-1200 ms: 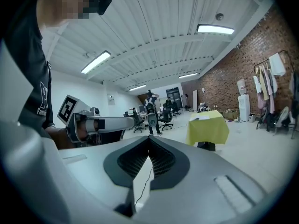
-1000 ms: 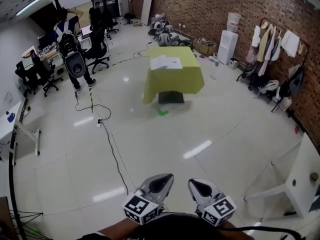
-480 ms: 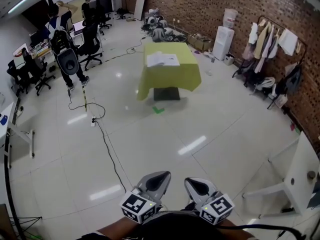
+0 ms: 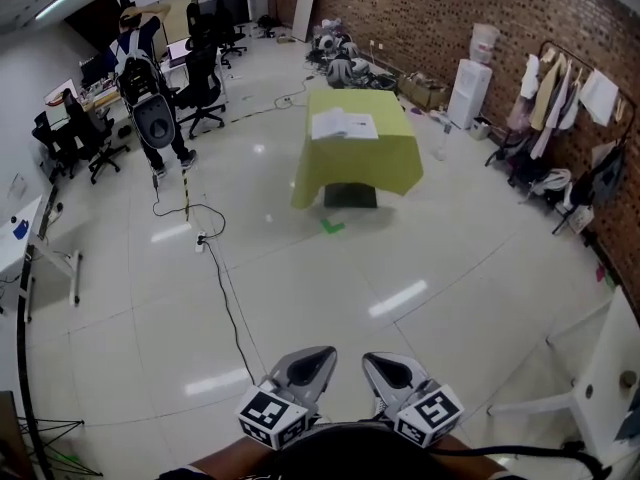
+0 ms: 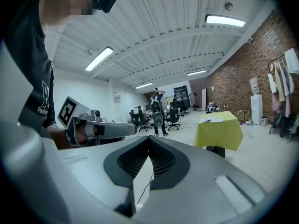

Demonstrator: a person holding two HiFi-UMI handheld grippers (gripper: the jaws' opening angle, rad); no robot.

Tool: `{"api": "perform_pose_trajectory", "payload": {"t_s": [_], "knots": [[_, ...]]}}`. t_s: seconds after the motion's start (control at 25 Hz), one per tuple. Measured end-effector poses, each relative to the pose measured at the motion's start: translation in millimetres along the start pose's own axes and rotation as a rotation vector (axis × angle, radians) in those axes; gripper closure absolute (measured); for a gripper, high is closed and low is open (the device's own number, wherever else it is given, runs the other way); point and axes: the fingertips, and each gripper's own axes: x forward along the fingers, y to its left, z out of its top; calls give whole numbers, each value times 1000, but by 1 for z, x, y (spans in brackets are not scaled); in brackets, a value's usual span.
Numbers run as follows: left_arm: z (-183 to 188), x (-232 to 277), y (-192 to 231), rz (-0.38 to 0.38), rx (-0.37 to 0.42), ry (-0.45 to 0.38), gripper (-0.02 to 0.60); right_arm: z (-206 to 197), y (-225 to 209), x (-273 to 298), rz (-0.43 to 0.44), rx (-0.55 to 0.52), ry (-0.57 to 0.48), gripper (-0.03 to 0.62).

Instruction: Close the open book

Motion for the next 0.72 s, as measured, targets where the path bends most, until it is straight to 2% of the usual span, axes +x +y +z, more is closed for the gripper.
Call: {"api": "perform_pose_trajectory", "payload": {"t_s": [0.2, 0.52, 0.6, 0.72], "knots": [[6, 39, 2, 40, 5, -8, 574, 5, -40, -6, 19, 6, -6, 586], [21, 111, -19, 72, 31, -11, 574, 24, -109, -25, 58, 10, -39, 586], [21, 127, -24, 74, -12, -16, 575, 26, -126, -34, 64, 15, -43, 586], [23, 148, -27, 72, -145, -36, 575, 29, -146, -46, 78, 15, -47, 586]]}}
